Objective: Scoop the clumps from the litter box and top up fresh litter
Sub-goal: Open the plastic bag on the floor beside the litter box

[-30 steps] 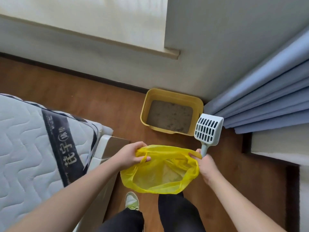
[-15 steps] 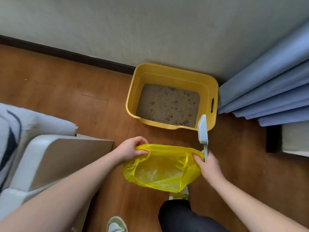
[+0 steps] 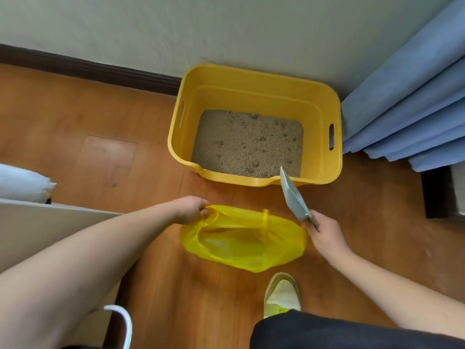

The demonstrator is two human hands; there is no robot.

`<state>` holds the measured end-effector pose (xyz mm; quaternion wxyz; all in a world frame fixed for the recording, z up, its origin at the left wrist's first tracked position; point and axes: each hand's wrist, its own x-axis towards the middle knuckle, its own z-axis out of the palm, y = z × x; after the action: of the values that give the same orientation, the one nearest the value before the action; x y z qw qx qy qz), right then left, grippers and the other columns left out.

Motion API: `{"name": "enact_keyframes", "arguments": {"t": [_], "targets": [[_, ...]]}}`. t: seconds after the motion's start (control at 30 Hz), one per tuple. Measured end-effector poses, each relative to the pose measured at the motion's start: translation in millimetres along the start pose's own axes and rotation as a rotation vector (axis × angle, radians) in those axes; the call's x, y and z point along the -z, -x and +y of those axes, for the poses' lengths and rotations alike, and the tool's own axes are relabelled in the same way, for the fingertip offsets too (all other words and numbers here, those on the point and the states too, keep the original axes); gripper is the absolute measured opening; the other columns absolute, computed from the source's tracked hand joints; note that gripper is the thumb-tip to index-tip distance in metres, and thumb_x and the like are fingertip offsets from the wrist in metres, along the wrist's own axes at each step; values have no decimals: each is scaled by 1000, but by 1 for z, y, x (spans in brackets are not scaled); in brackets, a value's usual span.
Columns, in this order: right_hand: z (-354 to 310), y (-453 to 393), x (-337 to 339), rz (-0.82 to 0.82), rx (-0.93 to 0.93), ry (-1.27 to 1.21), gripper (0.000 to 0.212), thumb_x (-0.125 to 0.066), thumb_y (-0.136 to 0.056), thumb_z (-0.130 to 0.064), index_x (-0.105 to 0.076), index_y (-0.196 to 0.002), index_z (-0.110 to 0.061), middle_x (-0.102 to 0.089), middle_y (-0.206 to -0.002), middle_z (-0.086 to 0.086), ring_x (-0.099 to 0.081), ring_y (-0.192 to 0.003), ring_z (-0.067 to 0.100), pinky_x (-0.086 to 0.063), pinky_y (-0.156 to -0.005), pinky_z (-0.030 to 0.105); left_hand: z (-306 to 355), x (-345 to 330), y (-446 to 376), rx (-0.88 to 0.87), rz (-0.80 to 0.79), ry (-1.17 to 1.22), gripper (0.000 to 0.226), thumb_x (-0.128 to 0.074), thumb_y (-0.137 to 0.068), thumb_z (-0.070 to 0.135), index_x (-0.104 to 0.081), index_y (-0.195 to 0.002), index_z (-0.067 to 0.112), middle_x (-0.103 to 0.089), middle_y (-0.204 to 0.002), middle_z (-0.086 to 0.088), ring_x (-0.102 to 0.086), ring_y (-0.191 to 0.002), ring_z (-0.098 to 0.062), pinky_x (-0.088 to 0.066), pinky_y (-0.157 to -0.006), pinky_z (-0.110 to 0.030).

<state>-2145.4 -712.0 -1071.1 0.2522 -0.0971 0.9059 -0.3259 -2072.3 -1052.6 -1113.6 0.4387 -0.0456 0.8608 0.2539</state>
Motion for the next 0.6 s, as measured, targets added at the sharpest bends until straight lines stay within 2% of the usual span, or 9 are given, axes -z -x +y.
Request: {"name": "enact_keyframes", "arguments": {"t": [0.07,0.17,0.3,0.4,0.43,0.47,0.5,0.53,0.6], "targets": [[5,-3,-1,59,17,27,32,-58,-90,-3,-54,-76,-32,-59,-72,-9,-55,-68,14,-39,-59,28,-3,4,-9,35,11,-74,33,-41,-104,35,-59,-116,9,-64,-116,-11,-58,-107,-31,-40,-82,-31],[-12,-6,-3,152,64,-63,40,-58,-86,6,-54,-74,-32,-60,-73,-7,-57,-70,16,-39,-59,15,-7,15,-22,58,34,-110,35,-41,-104,37,-60,-116,9,-64,-119,-13,-59,-107,-31,-43,-85,-33],[-66,-7,-7,160,299,-231,19,-57,-93,-6,-68,-87,-20,-70,-88,7,-65,-86,23,-49,-68,32,-3,32,-24,43,75,-160,33,-43,-103,34,-60,-117,10,-63,-119,-11,-57,-101,-26,-42,-86,-32],[-97,-3,-9,3,435,-289,20,-54,-97,-23,-71,-107,-17,-69,-109,8,-60,-97,26,-50,-80,35,-2,40,-23,36,83,-181,27,-44,-102,34,-60,-105,13,-60,-105,-6,-54,-88,-20,-42,-78,-31],[-104,-1,-12,-86,451,-259,23,-55,-96,-27,-69,-111,-19,-67,-112,3,-60,-98,21,-49,-81,34,-2,40,-22,30,83,-181,25,-44,-101,34,-59,-101,14,-60,-103,-5,-55,-88,-21,-43,-78,-32],[-108,2,-17,-177,459,-233,25,-55,-92,-31,-67,-111,-22,-66,-114,-4,-60,-99,11,-48,-84,27,-2,40,-22,22,77,-166,25,-45,-101,33,-60,-100,13,-62,-104,-6,-58,-90,-24,-46,-79,-34],[-108,3,-25,-232,496,-167,27,-54,-87,-32,-66,-109,-22,-65,-114,-6,-58,-99,3,-44,-86,20,-2,39,-21,9,72,-144,26,-46,-100,30,-61,-103,10,-64,-108,-9,-60,-95,-28,-48,-83,-37],[-102,1,-33,-261,578,-46,30,-53,-85,-30,-65,-110,-18,-64,-114,-4,-57,-101,3,-39,-92,15,-1,38,-20,-8,66,-130,26,-48,-100,26,-62,-107,6,-65,-113,-13,-61,-99,-32,-49,-87,-39],[-78,-8,-52,-372,665,257,49,-42,-83,-31,-65,-119,-6,-63,-123,5,-55,-117,15,-30,-110,23,3,35,-16,-16,53,-162,24,-48,-100,20,-62,-107,3,-65,-115,-16,-61,-103,-34,-47,-85,-37]]}}
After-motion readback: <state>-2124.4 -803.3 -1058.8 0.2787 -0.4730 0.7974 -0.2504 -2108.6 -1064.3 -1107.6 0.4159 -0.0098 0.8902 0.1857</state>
